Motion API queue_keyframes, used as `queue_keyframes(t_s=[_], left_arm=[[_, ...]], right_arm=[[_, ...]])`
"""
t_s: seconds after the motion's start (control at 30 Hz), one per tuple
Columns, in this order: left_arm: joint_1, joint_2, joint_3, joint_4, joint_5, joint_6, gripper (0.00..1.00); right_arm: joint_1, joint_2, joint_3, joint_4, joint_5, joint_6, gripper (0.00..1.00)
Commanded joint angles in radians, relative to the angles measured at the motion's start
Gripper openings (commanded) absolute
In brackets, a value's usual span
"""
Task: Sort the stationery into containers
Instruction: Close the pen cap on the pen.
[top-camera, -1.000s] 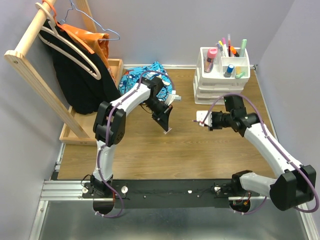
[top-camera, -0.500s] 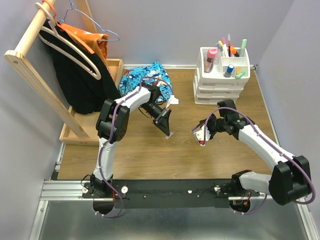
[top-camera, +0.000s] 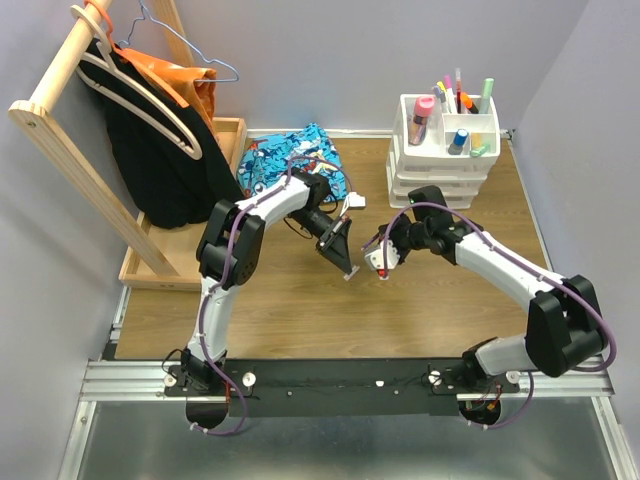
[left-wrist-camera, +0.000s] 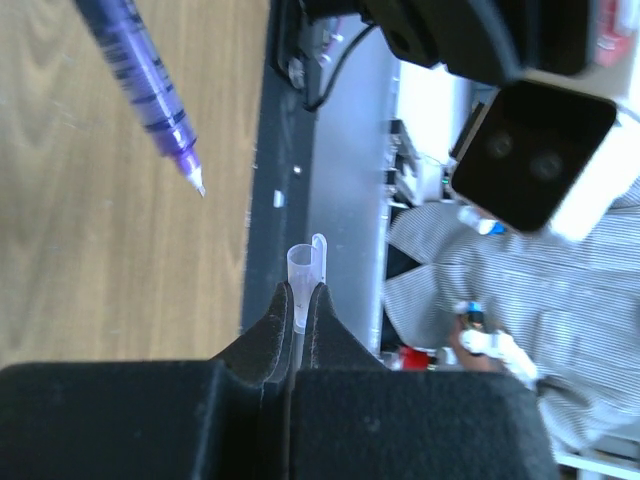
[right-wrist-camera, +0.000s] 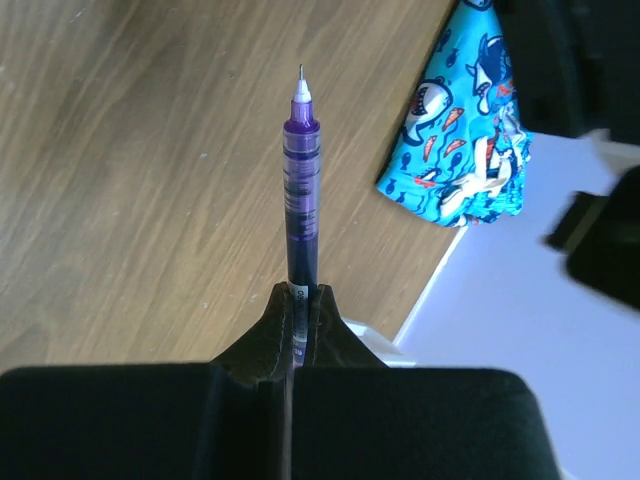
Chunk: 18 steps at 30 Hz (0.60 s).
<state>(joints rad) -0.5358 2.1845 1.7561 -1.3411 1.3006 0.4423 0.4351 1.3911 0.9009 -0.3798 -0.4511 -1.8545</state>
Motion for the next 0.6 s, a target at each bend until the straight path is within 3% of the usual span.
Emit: queue_keyframes(t_s=[0.0, 0.57], left_arm=[[-0.009, -0.025, -0.050, -0.139, 0.074, -0.042, 0.00], [-0.001, -0.017, -0.047, -0.089, 0.094, -0.082, 0.00]], right_arm=[[0.040, 0.006, 0.023, 0.050, 0.046, 0.060, 0.00], [0.074, -0.082, -0.002, -0.073, 0.009, 0.011, 0.00]])
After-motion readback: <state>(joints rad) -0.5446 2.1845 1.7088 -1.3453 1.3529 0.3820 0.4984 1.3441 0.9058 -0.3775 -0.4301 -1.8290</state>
